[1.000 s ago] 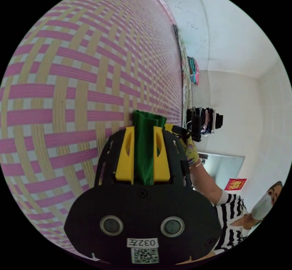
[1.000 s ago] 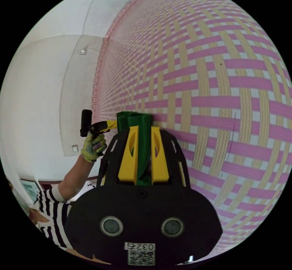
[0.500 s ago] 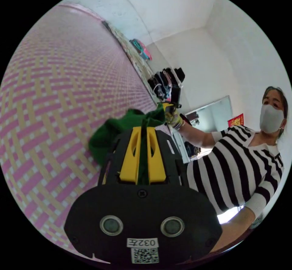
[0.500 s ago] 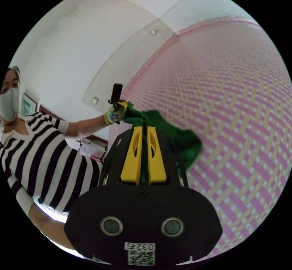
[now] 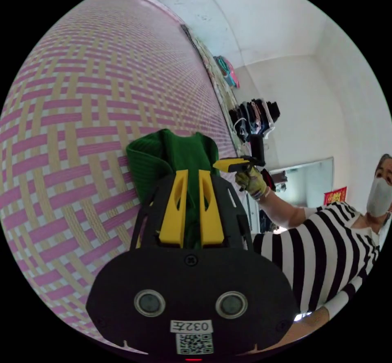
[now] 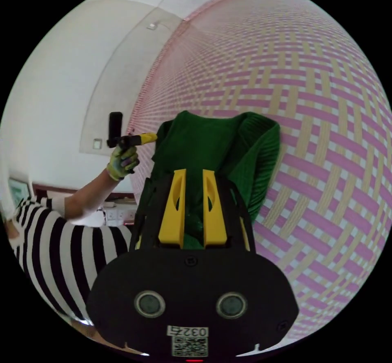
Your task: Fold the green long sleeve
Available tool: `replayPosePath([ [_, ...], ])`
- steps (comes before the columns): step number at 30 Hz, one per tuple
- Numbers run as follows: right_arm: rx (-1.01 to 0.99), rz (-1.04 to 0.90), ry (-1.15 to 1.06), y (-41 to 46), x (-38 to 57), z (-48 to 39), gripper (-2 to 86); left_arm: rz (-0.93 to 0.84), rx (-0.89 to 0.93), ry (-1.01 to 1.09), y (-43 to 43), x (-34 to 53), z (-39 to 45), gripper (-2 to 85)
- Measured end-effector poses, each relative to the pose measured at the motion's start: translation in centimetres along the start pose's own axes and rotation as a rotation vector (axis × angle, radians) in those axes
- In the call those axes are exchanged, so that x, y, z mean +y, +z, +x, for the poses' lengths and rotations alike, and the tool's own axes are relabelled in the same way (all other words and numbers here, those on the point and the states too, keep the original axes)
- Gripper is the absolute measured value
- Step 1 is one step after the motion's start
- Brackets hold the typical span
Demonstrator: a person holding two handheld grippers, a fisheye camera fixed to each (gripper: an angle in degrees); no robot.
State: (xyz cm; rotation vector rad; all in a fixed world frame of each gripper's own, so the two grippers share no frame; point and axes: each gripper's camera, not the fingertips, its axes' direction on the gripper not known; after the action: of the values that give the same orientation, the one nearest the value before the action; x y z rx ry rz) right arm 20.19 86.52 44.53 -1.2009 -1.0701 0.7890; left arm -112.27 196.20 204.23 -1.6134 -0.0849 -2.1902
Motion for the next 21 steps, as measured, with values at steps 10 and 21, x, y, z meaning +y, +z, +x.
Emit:
replayPosePath([
  [10,0.108,-0.141,0.177,3.2,-1.9,0.5,7.7,-0.025,-0.118,-0.165,-0.2,0.8,2.6,2.3],
  [21,0.117,-0.133,0.129,3.9,-4.0,-0.6,1.1,-0.116,-0.084,-0.190,2.7,-0.5,3.5,-1.4],
])
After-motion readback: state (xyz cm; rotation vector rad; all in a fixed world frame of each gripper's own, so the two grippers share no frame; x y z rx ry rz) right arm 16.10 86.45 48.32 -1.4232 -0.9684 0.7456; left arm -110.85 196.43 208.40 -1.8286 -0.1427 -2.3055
